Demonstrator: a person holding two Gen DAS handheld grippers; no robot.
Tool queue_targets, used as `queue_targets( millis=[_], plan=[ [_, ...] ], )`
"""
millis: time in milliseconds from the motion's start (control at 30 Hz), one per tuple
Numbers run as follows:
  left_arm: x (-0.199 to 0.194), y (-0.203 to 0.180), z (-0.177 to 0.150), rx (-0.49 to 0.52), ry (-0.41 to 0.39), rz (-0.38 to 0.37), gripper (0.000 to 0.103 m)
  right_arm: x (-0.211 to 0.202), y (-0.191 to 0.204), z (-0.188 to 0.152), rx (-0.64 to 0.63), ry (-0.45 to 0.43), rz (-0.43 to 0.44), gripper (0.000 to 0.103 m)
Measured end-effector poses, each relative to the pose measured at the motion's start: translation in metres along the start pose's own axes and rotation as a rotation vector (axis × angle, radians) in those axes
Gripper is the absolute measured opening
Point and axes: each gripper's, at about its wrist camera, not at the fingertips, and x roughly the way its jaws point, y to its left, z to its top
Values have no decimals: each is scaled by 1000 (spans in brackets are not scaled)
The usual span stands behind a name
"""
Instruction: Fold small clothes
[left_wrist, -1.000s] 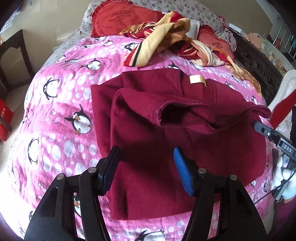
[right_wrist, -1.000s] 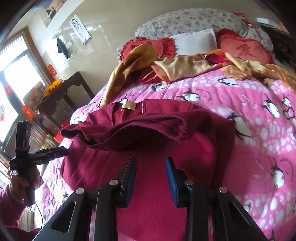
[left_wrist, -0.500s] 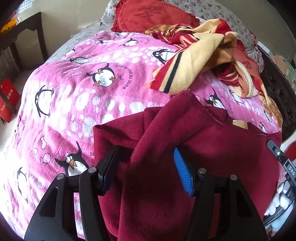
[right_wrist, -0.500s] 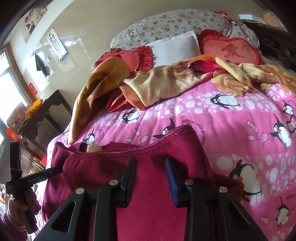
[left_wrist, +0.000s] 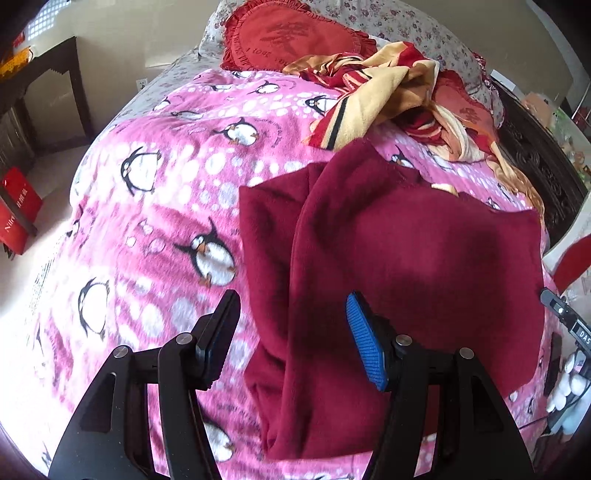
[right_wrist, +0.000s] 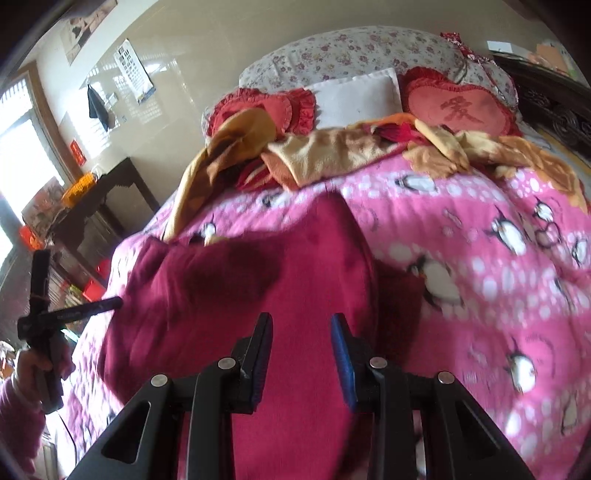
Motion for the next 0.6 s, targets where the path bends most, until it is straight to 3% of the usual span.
queue_targets(
  millis=[167,300,467,600],
  plan=[
    [5,10,-39,-15,59,10,60,16,-18,-35,49,82,-27,31],
    [4,18,-58,-61,68,-5,60,11,-11,-26,68,78,-57,30],
    [2,15,-64,-60,51,-7,60,-6,38,-10,-29,37,20,32],
    [4,16,-66,-78,50,-25,60,16,85,-4,-114,72,81,33]
  ],
)
